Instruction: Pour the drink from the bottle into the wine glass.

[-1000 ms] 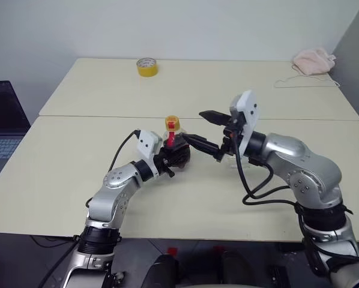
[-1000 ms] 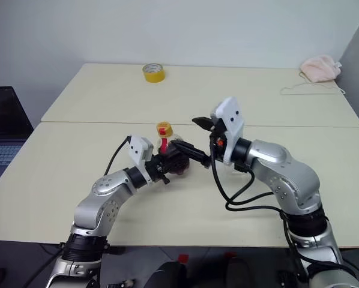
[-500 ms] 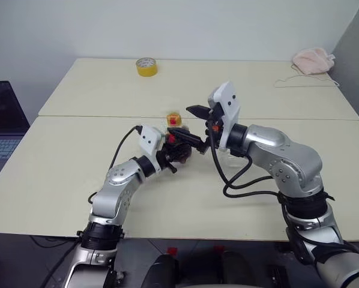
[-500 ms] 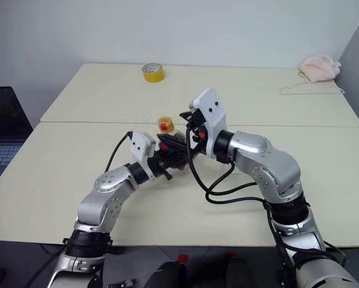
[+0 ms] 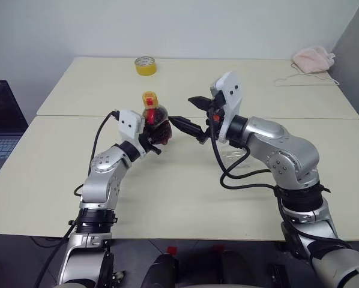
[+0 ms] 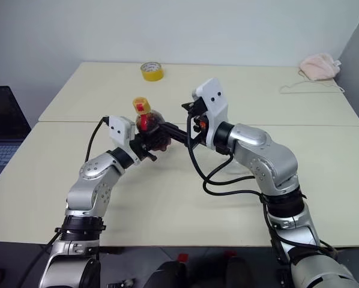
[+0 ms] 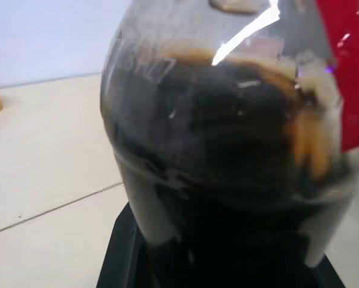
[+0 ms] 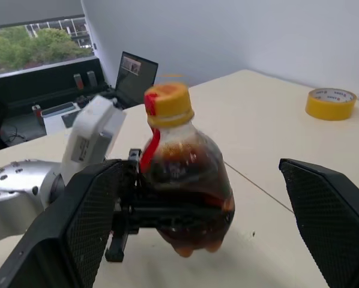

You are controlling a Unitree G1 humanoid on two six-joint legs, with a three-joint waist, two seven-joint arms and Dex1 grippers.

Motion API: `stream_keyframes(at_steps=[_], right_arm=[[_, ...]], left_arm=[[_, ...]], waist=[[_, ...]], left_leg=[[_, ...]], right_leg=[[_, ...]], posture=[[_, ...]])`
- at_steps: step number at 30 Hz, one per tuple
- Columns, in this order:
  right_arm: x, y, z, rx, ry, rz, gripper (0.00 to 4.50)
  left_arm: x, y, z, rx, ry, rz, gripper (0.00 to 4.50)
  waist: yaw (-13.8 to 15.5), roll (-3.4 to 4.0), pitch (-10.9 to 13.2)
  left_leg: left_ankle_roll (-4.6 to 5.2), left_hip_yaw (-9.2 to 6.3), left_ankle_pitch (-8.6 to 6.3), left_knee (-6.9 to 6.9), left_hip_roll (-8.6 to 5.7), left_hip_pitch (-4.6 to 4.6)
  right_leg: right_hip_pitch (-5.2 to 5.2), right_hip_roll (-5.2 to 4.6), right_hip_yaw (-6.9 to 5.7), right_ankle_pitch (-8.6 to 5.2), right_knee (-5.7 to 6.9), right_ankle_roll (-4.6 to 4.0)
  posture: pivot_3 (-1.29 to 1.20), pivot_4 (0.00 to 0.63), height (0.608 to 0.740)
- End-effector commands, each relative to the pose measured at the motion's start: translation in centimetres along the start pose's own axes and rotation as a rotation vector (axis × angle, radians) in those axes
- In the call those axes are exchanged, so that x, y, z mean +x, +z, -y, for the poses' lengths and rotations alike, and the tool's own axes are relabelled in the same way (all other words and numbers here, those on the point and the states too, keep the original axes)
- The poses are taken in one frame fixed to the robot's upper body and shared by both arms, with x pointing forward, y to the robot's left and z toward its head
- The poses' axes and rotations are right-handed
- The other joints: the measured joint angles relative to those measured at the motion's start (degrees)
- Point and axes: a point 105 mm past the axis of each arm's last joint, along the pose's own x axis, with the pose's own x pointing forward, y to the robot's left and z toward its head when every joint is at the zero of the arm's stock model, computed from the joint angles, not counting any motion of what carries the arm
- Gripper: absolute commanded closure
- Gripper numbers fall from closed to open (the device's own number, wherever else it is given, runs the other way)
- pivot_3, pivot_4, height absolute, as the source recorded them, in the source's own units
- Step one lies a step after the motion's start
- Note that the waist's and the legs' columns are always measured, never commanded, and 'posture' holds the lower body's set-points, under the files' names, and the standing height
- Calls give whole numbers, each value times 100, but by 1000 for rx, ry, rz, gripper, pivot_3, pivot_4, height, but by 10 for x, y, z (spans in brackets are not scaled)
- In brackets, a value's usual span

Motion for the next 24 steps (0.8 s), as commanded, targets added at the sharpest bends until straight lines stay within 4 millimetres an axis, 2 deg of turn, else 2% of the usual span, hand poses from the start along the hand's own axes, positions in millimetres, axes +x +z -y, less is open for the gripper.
stream_keyframes(at_steps=[1,4,12,24], right_arm=[[2,17,-6,-56,16,59,0],[9,15,-9,-46,18,61,0],[21,11,-17,-40,35,45,0],[30,8,-13,-49,-4,44,0]], left_arm=[[3,15,16,44,-58,50,3479],[3,11,25,60,-88,36,3496],[5,10,32,83,-105,30,3496],[6,10,33,81,-106,29,3528]], waist=[[-20,0,0],[-29,0,0],[-76,0,0],[-97,0,0]], left_leg=[[-1,-2,1,5,0,-11],[-1,-2,1,14,0,-18],[-1,-3,1,28,0,-19],[-1,-3,1,34,-1,-21]], right_leg=[[-7,0,-2,2,1,-2],[-9,0,-3,2,2,-3],[-7,1,-3,3,8,-4],[-8,1,-2,4,14,-4]], posture=[[0,150,740],[0,150,740],[0,150,740],[0,150,740]])
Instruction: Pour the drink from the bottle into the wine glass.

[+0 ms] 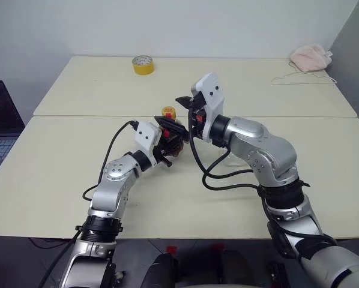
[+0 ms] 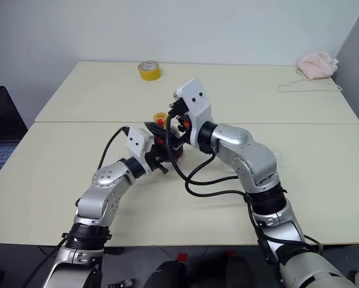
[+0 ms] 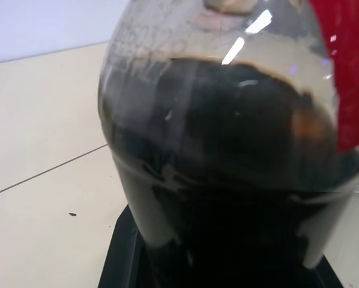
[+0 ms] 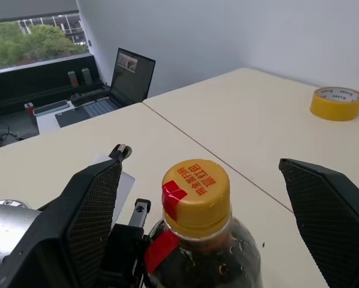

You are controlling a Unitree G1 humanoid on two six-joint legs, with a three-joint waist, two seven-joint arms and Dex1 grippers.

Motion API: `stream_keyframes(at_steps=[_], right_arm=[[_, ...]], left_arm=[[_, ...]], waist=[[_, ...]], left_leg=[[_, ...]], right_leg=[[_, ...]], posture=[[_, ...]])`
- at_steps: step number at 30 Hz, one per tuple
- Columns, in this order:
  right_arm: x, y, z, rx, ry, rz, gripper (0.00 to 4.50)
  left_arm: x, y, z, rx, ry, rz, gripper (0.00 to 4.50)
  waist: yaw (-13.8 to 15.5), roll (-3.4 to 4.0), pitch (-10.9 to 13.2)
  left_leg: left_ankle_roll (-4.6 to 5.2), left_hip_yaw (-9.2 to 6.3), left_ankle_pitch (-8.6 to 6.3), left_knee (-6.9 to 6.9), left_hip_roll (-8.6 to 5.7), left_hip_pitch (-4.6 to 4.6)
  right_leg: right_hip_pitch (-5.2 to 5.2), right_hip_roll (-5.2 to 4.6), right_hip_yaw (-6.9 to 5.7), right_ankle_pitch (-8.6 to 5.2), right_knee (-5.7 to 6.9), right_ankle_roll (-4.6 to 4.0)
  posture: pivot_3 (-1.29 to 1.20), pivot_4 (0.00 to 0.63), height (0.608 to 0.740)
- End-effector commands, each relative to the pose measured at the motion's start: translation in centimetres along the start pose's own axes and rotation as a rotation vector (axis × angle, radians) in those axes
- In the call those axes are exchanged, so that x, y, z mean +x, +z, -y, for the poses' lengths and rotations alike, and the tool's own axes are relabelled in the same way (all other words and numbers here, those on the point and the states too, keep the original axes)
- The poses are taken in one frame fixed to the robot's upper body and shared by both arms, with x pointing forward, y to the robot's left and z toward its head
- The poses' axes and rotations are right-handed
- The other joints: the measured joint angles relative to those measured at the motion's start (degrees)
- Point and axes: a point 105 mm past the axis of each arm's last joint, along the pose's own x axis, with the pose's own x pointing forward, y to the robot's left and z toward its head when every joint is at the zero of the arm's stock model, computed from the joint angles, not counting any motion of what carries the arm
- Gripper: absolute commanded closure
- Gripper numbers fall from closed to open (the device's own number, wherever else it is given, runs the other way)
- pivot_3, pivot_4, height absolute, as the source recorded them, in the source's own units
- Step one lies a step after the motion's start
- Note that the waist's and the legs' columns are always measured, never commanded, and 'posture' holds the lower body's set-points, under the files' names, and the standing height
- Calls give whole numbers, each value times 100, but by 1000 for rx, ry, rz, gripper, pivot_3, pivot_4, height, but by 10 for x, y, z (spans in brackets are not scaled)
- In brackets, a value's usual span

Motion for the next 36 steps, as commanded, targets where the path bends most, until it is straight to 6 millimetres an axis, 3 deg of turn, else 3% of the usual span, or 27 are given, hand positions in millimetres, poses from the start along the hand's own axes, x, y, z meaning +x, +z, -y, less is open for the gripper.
stream_keyframes(at_steps=[1,11,17,21,28,36], right_arm=[[2,17,-4,-57,6,53,0],[4,13,-3,-89,1,40,3257],[0,11,2,-104,76,63,3252],[1,8,9,-139,231,79,3252],[12,6,34,-195,341,52,3252],[9,-4,23,-187,444,24,3252]], left_arm=[[1,22,5,50,-18,71,3528],[0,21,5,49,-16,72,3550],[-2,21,6,34,-24,67,3582],[-7,20,8,18,-35,60,3583],[-11,19,12,8,-50,50,3584],[-12,18,11,14,-43,43,3601]], waist=[[0,0,0],[-13,0,0],[-13,0,0],[-17,0,0],[-28,1,0],[-22,1,0]], left_leg=[[0,0,0,0,0,0],[0,0,0,4,0,-1],[0,0,0,12,-1,-2],[0,2,-1,18,-2,-2],[-1,2,-1,19,0,0],[-2,-1,-1,22,-2,-5]], right_leg=[[0,0,0,0,0,0],[-2,0,0,0,5,0],[-2,0,0,0,12,0],[-2,0,1,0,20,0],[-3,1,0,0,23,0],[-3,-3,-1,0,21,0]], posture=[[0,150,740],[0,150,740],[0,150,740],[0,150,740],[0,150,740],[0,150,740]])
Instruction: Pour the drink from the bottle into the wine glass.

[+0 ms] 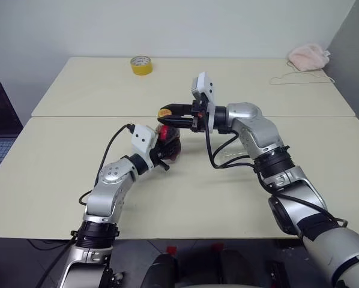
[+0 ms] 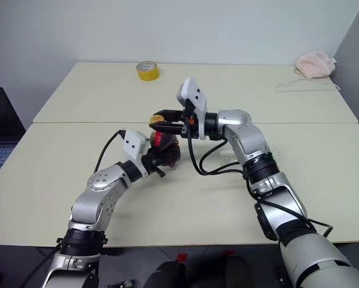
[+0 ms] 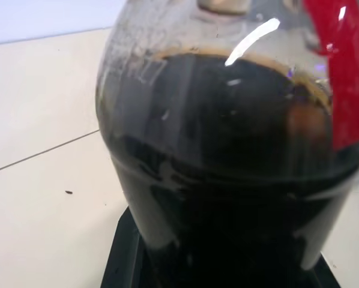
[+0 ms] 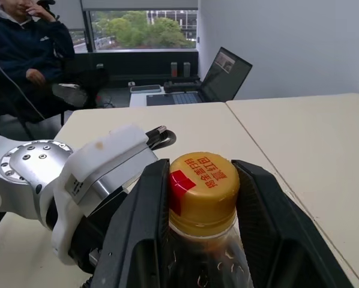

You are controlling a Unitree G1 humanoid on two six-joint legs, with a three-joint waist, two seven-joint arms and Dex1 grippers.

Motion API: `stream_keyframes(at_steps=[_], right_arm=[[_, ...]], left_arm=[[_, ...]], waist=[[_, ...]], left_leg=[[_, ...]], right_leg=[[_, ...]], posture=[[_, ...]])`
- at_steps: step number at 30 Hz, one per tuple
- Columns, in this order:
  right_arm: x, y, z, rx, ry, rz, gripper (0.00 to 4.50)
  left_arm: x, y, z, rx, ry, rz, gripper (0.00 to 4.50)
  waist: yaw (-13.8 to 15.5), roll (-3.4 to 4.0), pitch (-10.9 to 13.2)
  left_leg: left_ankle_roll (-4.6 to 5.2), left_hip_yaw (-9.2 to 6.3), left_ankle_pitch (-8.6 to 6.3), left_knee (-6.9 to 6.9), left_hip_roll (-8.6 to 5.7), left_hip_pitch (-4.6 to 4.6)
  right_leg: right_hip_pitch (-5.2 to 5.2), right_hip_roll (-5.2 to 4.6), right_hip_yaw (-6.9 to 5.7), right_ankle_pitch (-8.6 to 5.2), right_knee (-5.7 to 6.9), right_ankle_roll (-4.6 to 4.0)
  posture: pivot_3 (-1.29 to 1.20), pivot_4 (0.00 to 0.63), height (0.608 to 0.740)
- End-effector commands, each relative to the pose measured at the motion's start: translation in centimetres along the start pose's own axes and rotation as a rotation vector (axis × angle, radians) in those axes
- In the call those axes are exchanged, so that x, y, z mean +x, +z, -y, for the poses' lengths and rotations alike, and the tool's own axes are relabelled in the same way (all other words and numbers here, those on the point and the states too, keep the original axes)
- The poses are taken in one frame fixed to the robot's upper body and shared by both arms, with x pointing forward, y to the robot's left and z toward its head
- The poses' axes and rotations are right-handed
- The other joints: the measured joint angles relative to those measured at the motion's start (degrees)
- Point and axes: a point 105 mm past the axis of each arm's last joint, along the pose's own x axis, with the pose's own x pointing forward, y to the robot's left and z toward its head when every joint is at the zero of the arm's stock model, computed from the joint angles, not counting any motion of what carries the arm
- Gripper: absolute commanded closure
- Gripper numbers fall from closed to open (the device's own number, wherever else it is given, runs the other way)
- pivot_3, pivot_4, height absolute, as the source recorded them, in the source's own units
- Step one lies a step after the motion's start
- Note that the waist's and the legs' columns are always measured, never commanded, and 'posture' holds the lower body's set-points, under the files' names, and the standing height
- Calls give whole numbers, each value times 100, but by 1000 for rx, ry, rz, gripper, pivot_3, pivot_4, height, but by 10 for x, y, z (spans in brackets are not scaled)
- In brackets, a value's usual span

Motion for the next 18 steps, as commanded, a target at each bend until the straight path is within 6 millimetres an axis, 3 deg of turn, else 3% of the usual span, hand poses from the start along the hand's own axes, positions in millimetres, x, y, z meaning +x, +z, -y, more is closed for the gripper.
stream_keyframes(at_steps=[1,8,18], right_arm=[[-7,10,3,-68,-21,5,2902],[-15,20,-5,-46,-87,66,455],[-35,36,-40,-30,-446,114,411]], left_arm=[[-2,23,8,53,-45,79,3601],[1,26,5,72,-19,90,3601],[4,30,-6,126,94,114,3601]], waist=[[2,0,0],[6,0,0],[21,2,-1]], left_leg=[[0,0,0,0,0,0],[-1,0,0,1,0,-1],[-2,0,-1,3,-1,-7]], right_leg=[[0,0,0,0,0,0],[-3,0,2,0,2,0],[-13,-2,5,0,13,0]], posture=[[0,150,740],[0,150,740],[0,150,740]])
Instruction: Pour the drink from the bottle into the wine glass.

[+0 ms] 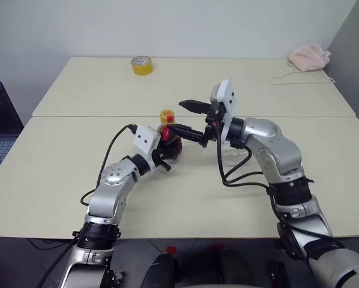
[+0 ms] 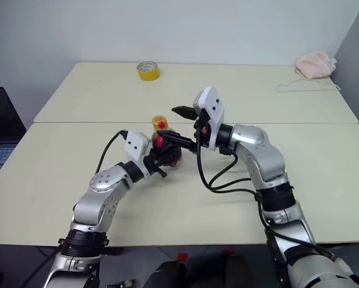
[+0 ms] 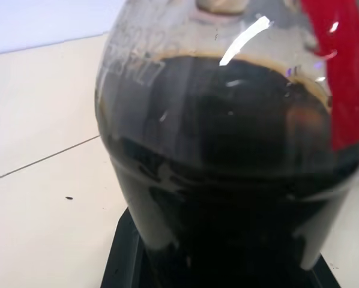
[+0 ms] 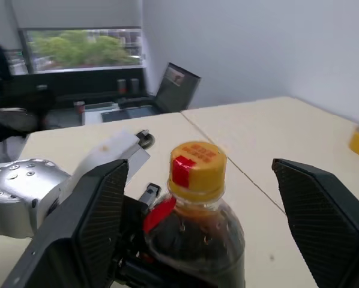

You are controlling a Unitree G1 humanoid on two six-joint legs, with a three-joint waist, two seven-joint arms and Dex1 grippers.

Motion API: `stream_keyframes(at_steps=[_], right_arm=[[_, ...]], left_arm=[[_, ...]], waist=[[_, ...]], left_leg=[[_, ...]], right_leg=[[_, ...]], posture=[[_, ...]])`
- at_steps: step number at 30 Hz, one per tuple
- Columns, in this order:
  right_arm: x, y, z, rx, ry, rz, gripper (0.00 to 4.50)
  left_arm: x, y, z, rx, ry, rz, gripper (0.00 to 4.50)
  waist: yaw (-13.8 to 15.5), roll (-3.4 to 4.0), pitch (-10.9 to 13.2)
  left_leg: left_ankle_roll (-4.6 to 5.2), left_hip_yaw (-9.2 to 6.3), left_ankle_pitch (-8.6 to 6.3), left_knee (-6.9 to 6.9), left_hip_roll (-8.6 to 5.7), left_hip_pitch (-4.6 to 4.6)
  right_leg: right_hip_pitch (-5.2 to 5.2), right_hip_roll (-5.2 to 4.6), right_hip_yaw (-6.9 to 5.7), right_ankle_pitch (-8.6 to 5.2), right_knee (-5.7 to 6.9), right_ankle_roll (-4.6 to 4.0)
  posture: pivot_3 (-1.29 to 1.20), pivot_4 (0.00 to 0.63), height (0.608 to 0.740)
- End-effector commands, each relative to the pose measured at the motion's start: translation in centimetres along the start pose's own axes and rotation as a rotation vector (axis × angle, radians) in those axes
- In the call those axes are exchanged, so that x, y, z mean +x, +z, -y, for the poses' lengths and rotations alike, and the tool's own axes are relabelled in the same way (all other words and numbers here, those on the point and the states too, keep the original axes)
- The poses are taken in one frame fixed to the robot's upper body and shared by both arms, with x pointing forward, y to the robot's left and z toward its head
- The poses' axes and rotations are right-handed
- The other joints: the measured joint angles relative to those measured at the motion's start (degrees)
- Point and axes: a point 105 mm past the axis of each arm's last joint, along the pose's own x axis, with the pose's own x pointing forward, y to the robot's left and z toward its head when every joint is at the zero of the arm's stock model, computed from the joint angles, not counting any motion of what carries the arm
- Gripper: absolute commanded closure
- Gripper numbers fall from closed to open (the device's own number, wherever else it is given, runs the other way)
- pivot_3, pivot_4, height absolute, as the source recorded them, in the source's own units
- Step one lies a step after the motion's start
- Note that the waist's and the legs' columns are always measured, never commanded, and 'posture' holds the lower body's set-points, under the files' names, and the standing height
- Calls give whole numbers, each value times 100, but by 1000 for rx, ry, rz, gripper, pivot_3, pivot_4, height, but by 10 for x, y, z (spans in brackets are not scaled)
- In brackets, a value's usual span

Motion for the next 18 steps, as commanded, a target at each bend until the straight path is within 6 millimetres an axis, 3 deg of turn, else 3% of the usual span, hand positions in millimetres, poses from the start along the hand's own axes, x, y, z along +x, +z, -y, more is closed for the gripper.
stream_keyframes(at_steps=[1,7,18], right_arm=[[-3,21,-11,-50,-118,29,411],[8,21,-7,-61,-276,12,411],[29,23,-23,14,-245,22,411]], left_arm=[[2,24,-7,74,59,91,3601],[6,23,-9,92,102,98,3601],[11,22,-3,87,97,98,3601]], waist=[[-7,1,0],[-4,2,-1],[-14,2,-2]], left_leg=[[0,1,0,-1,0,0],[0,3,0,0,-2,1],[0,2,0,-1,-2,1]], right_leg=[[-2,1,2,0,2,0],[-2,2,3,0,5,0],[-3,3,2,0,6,0]], posture=[[0,150,740],[0,150,740],[0,150,740]])
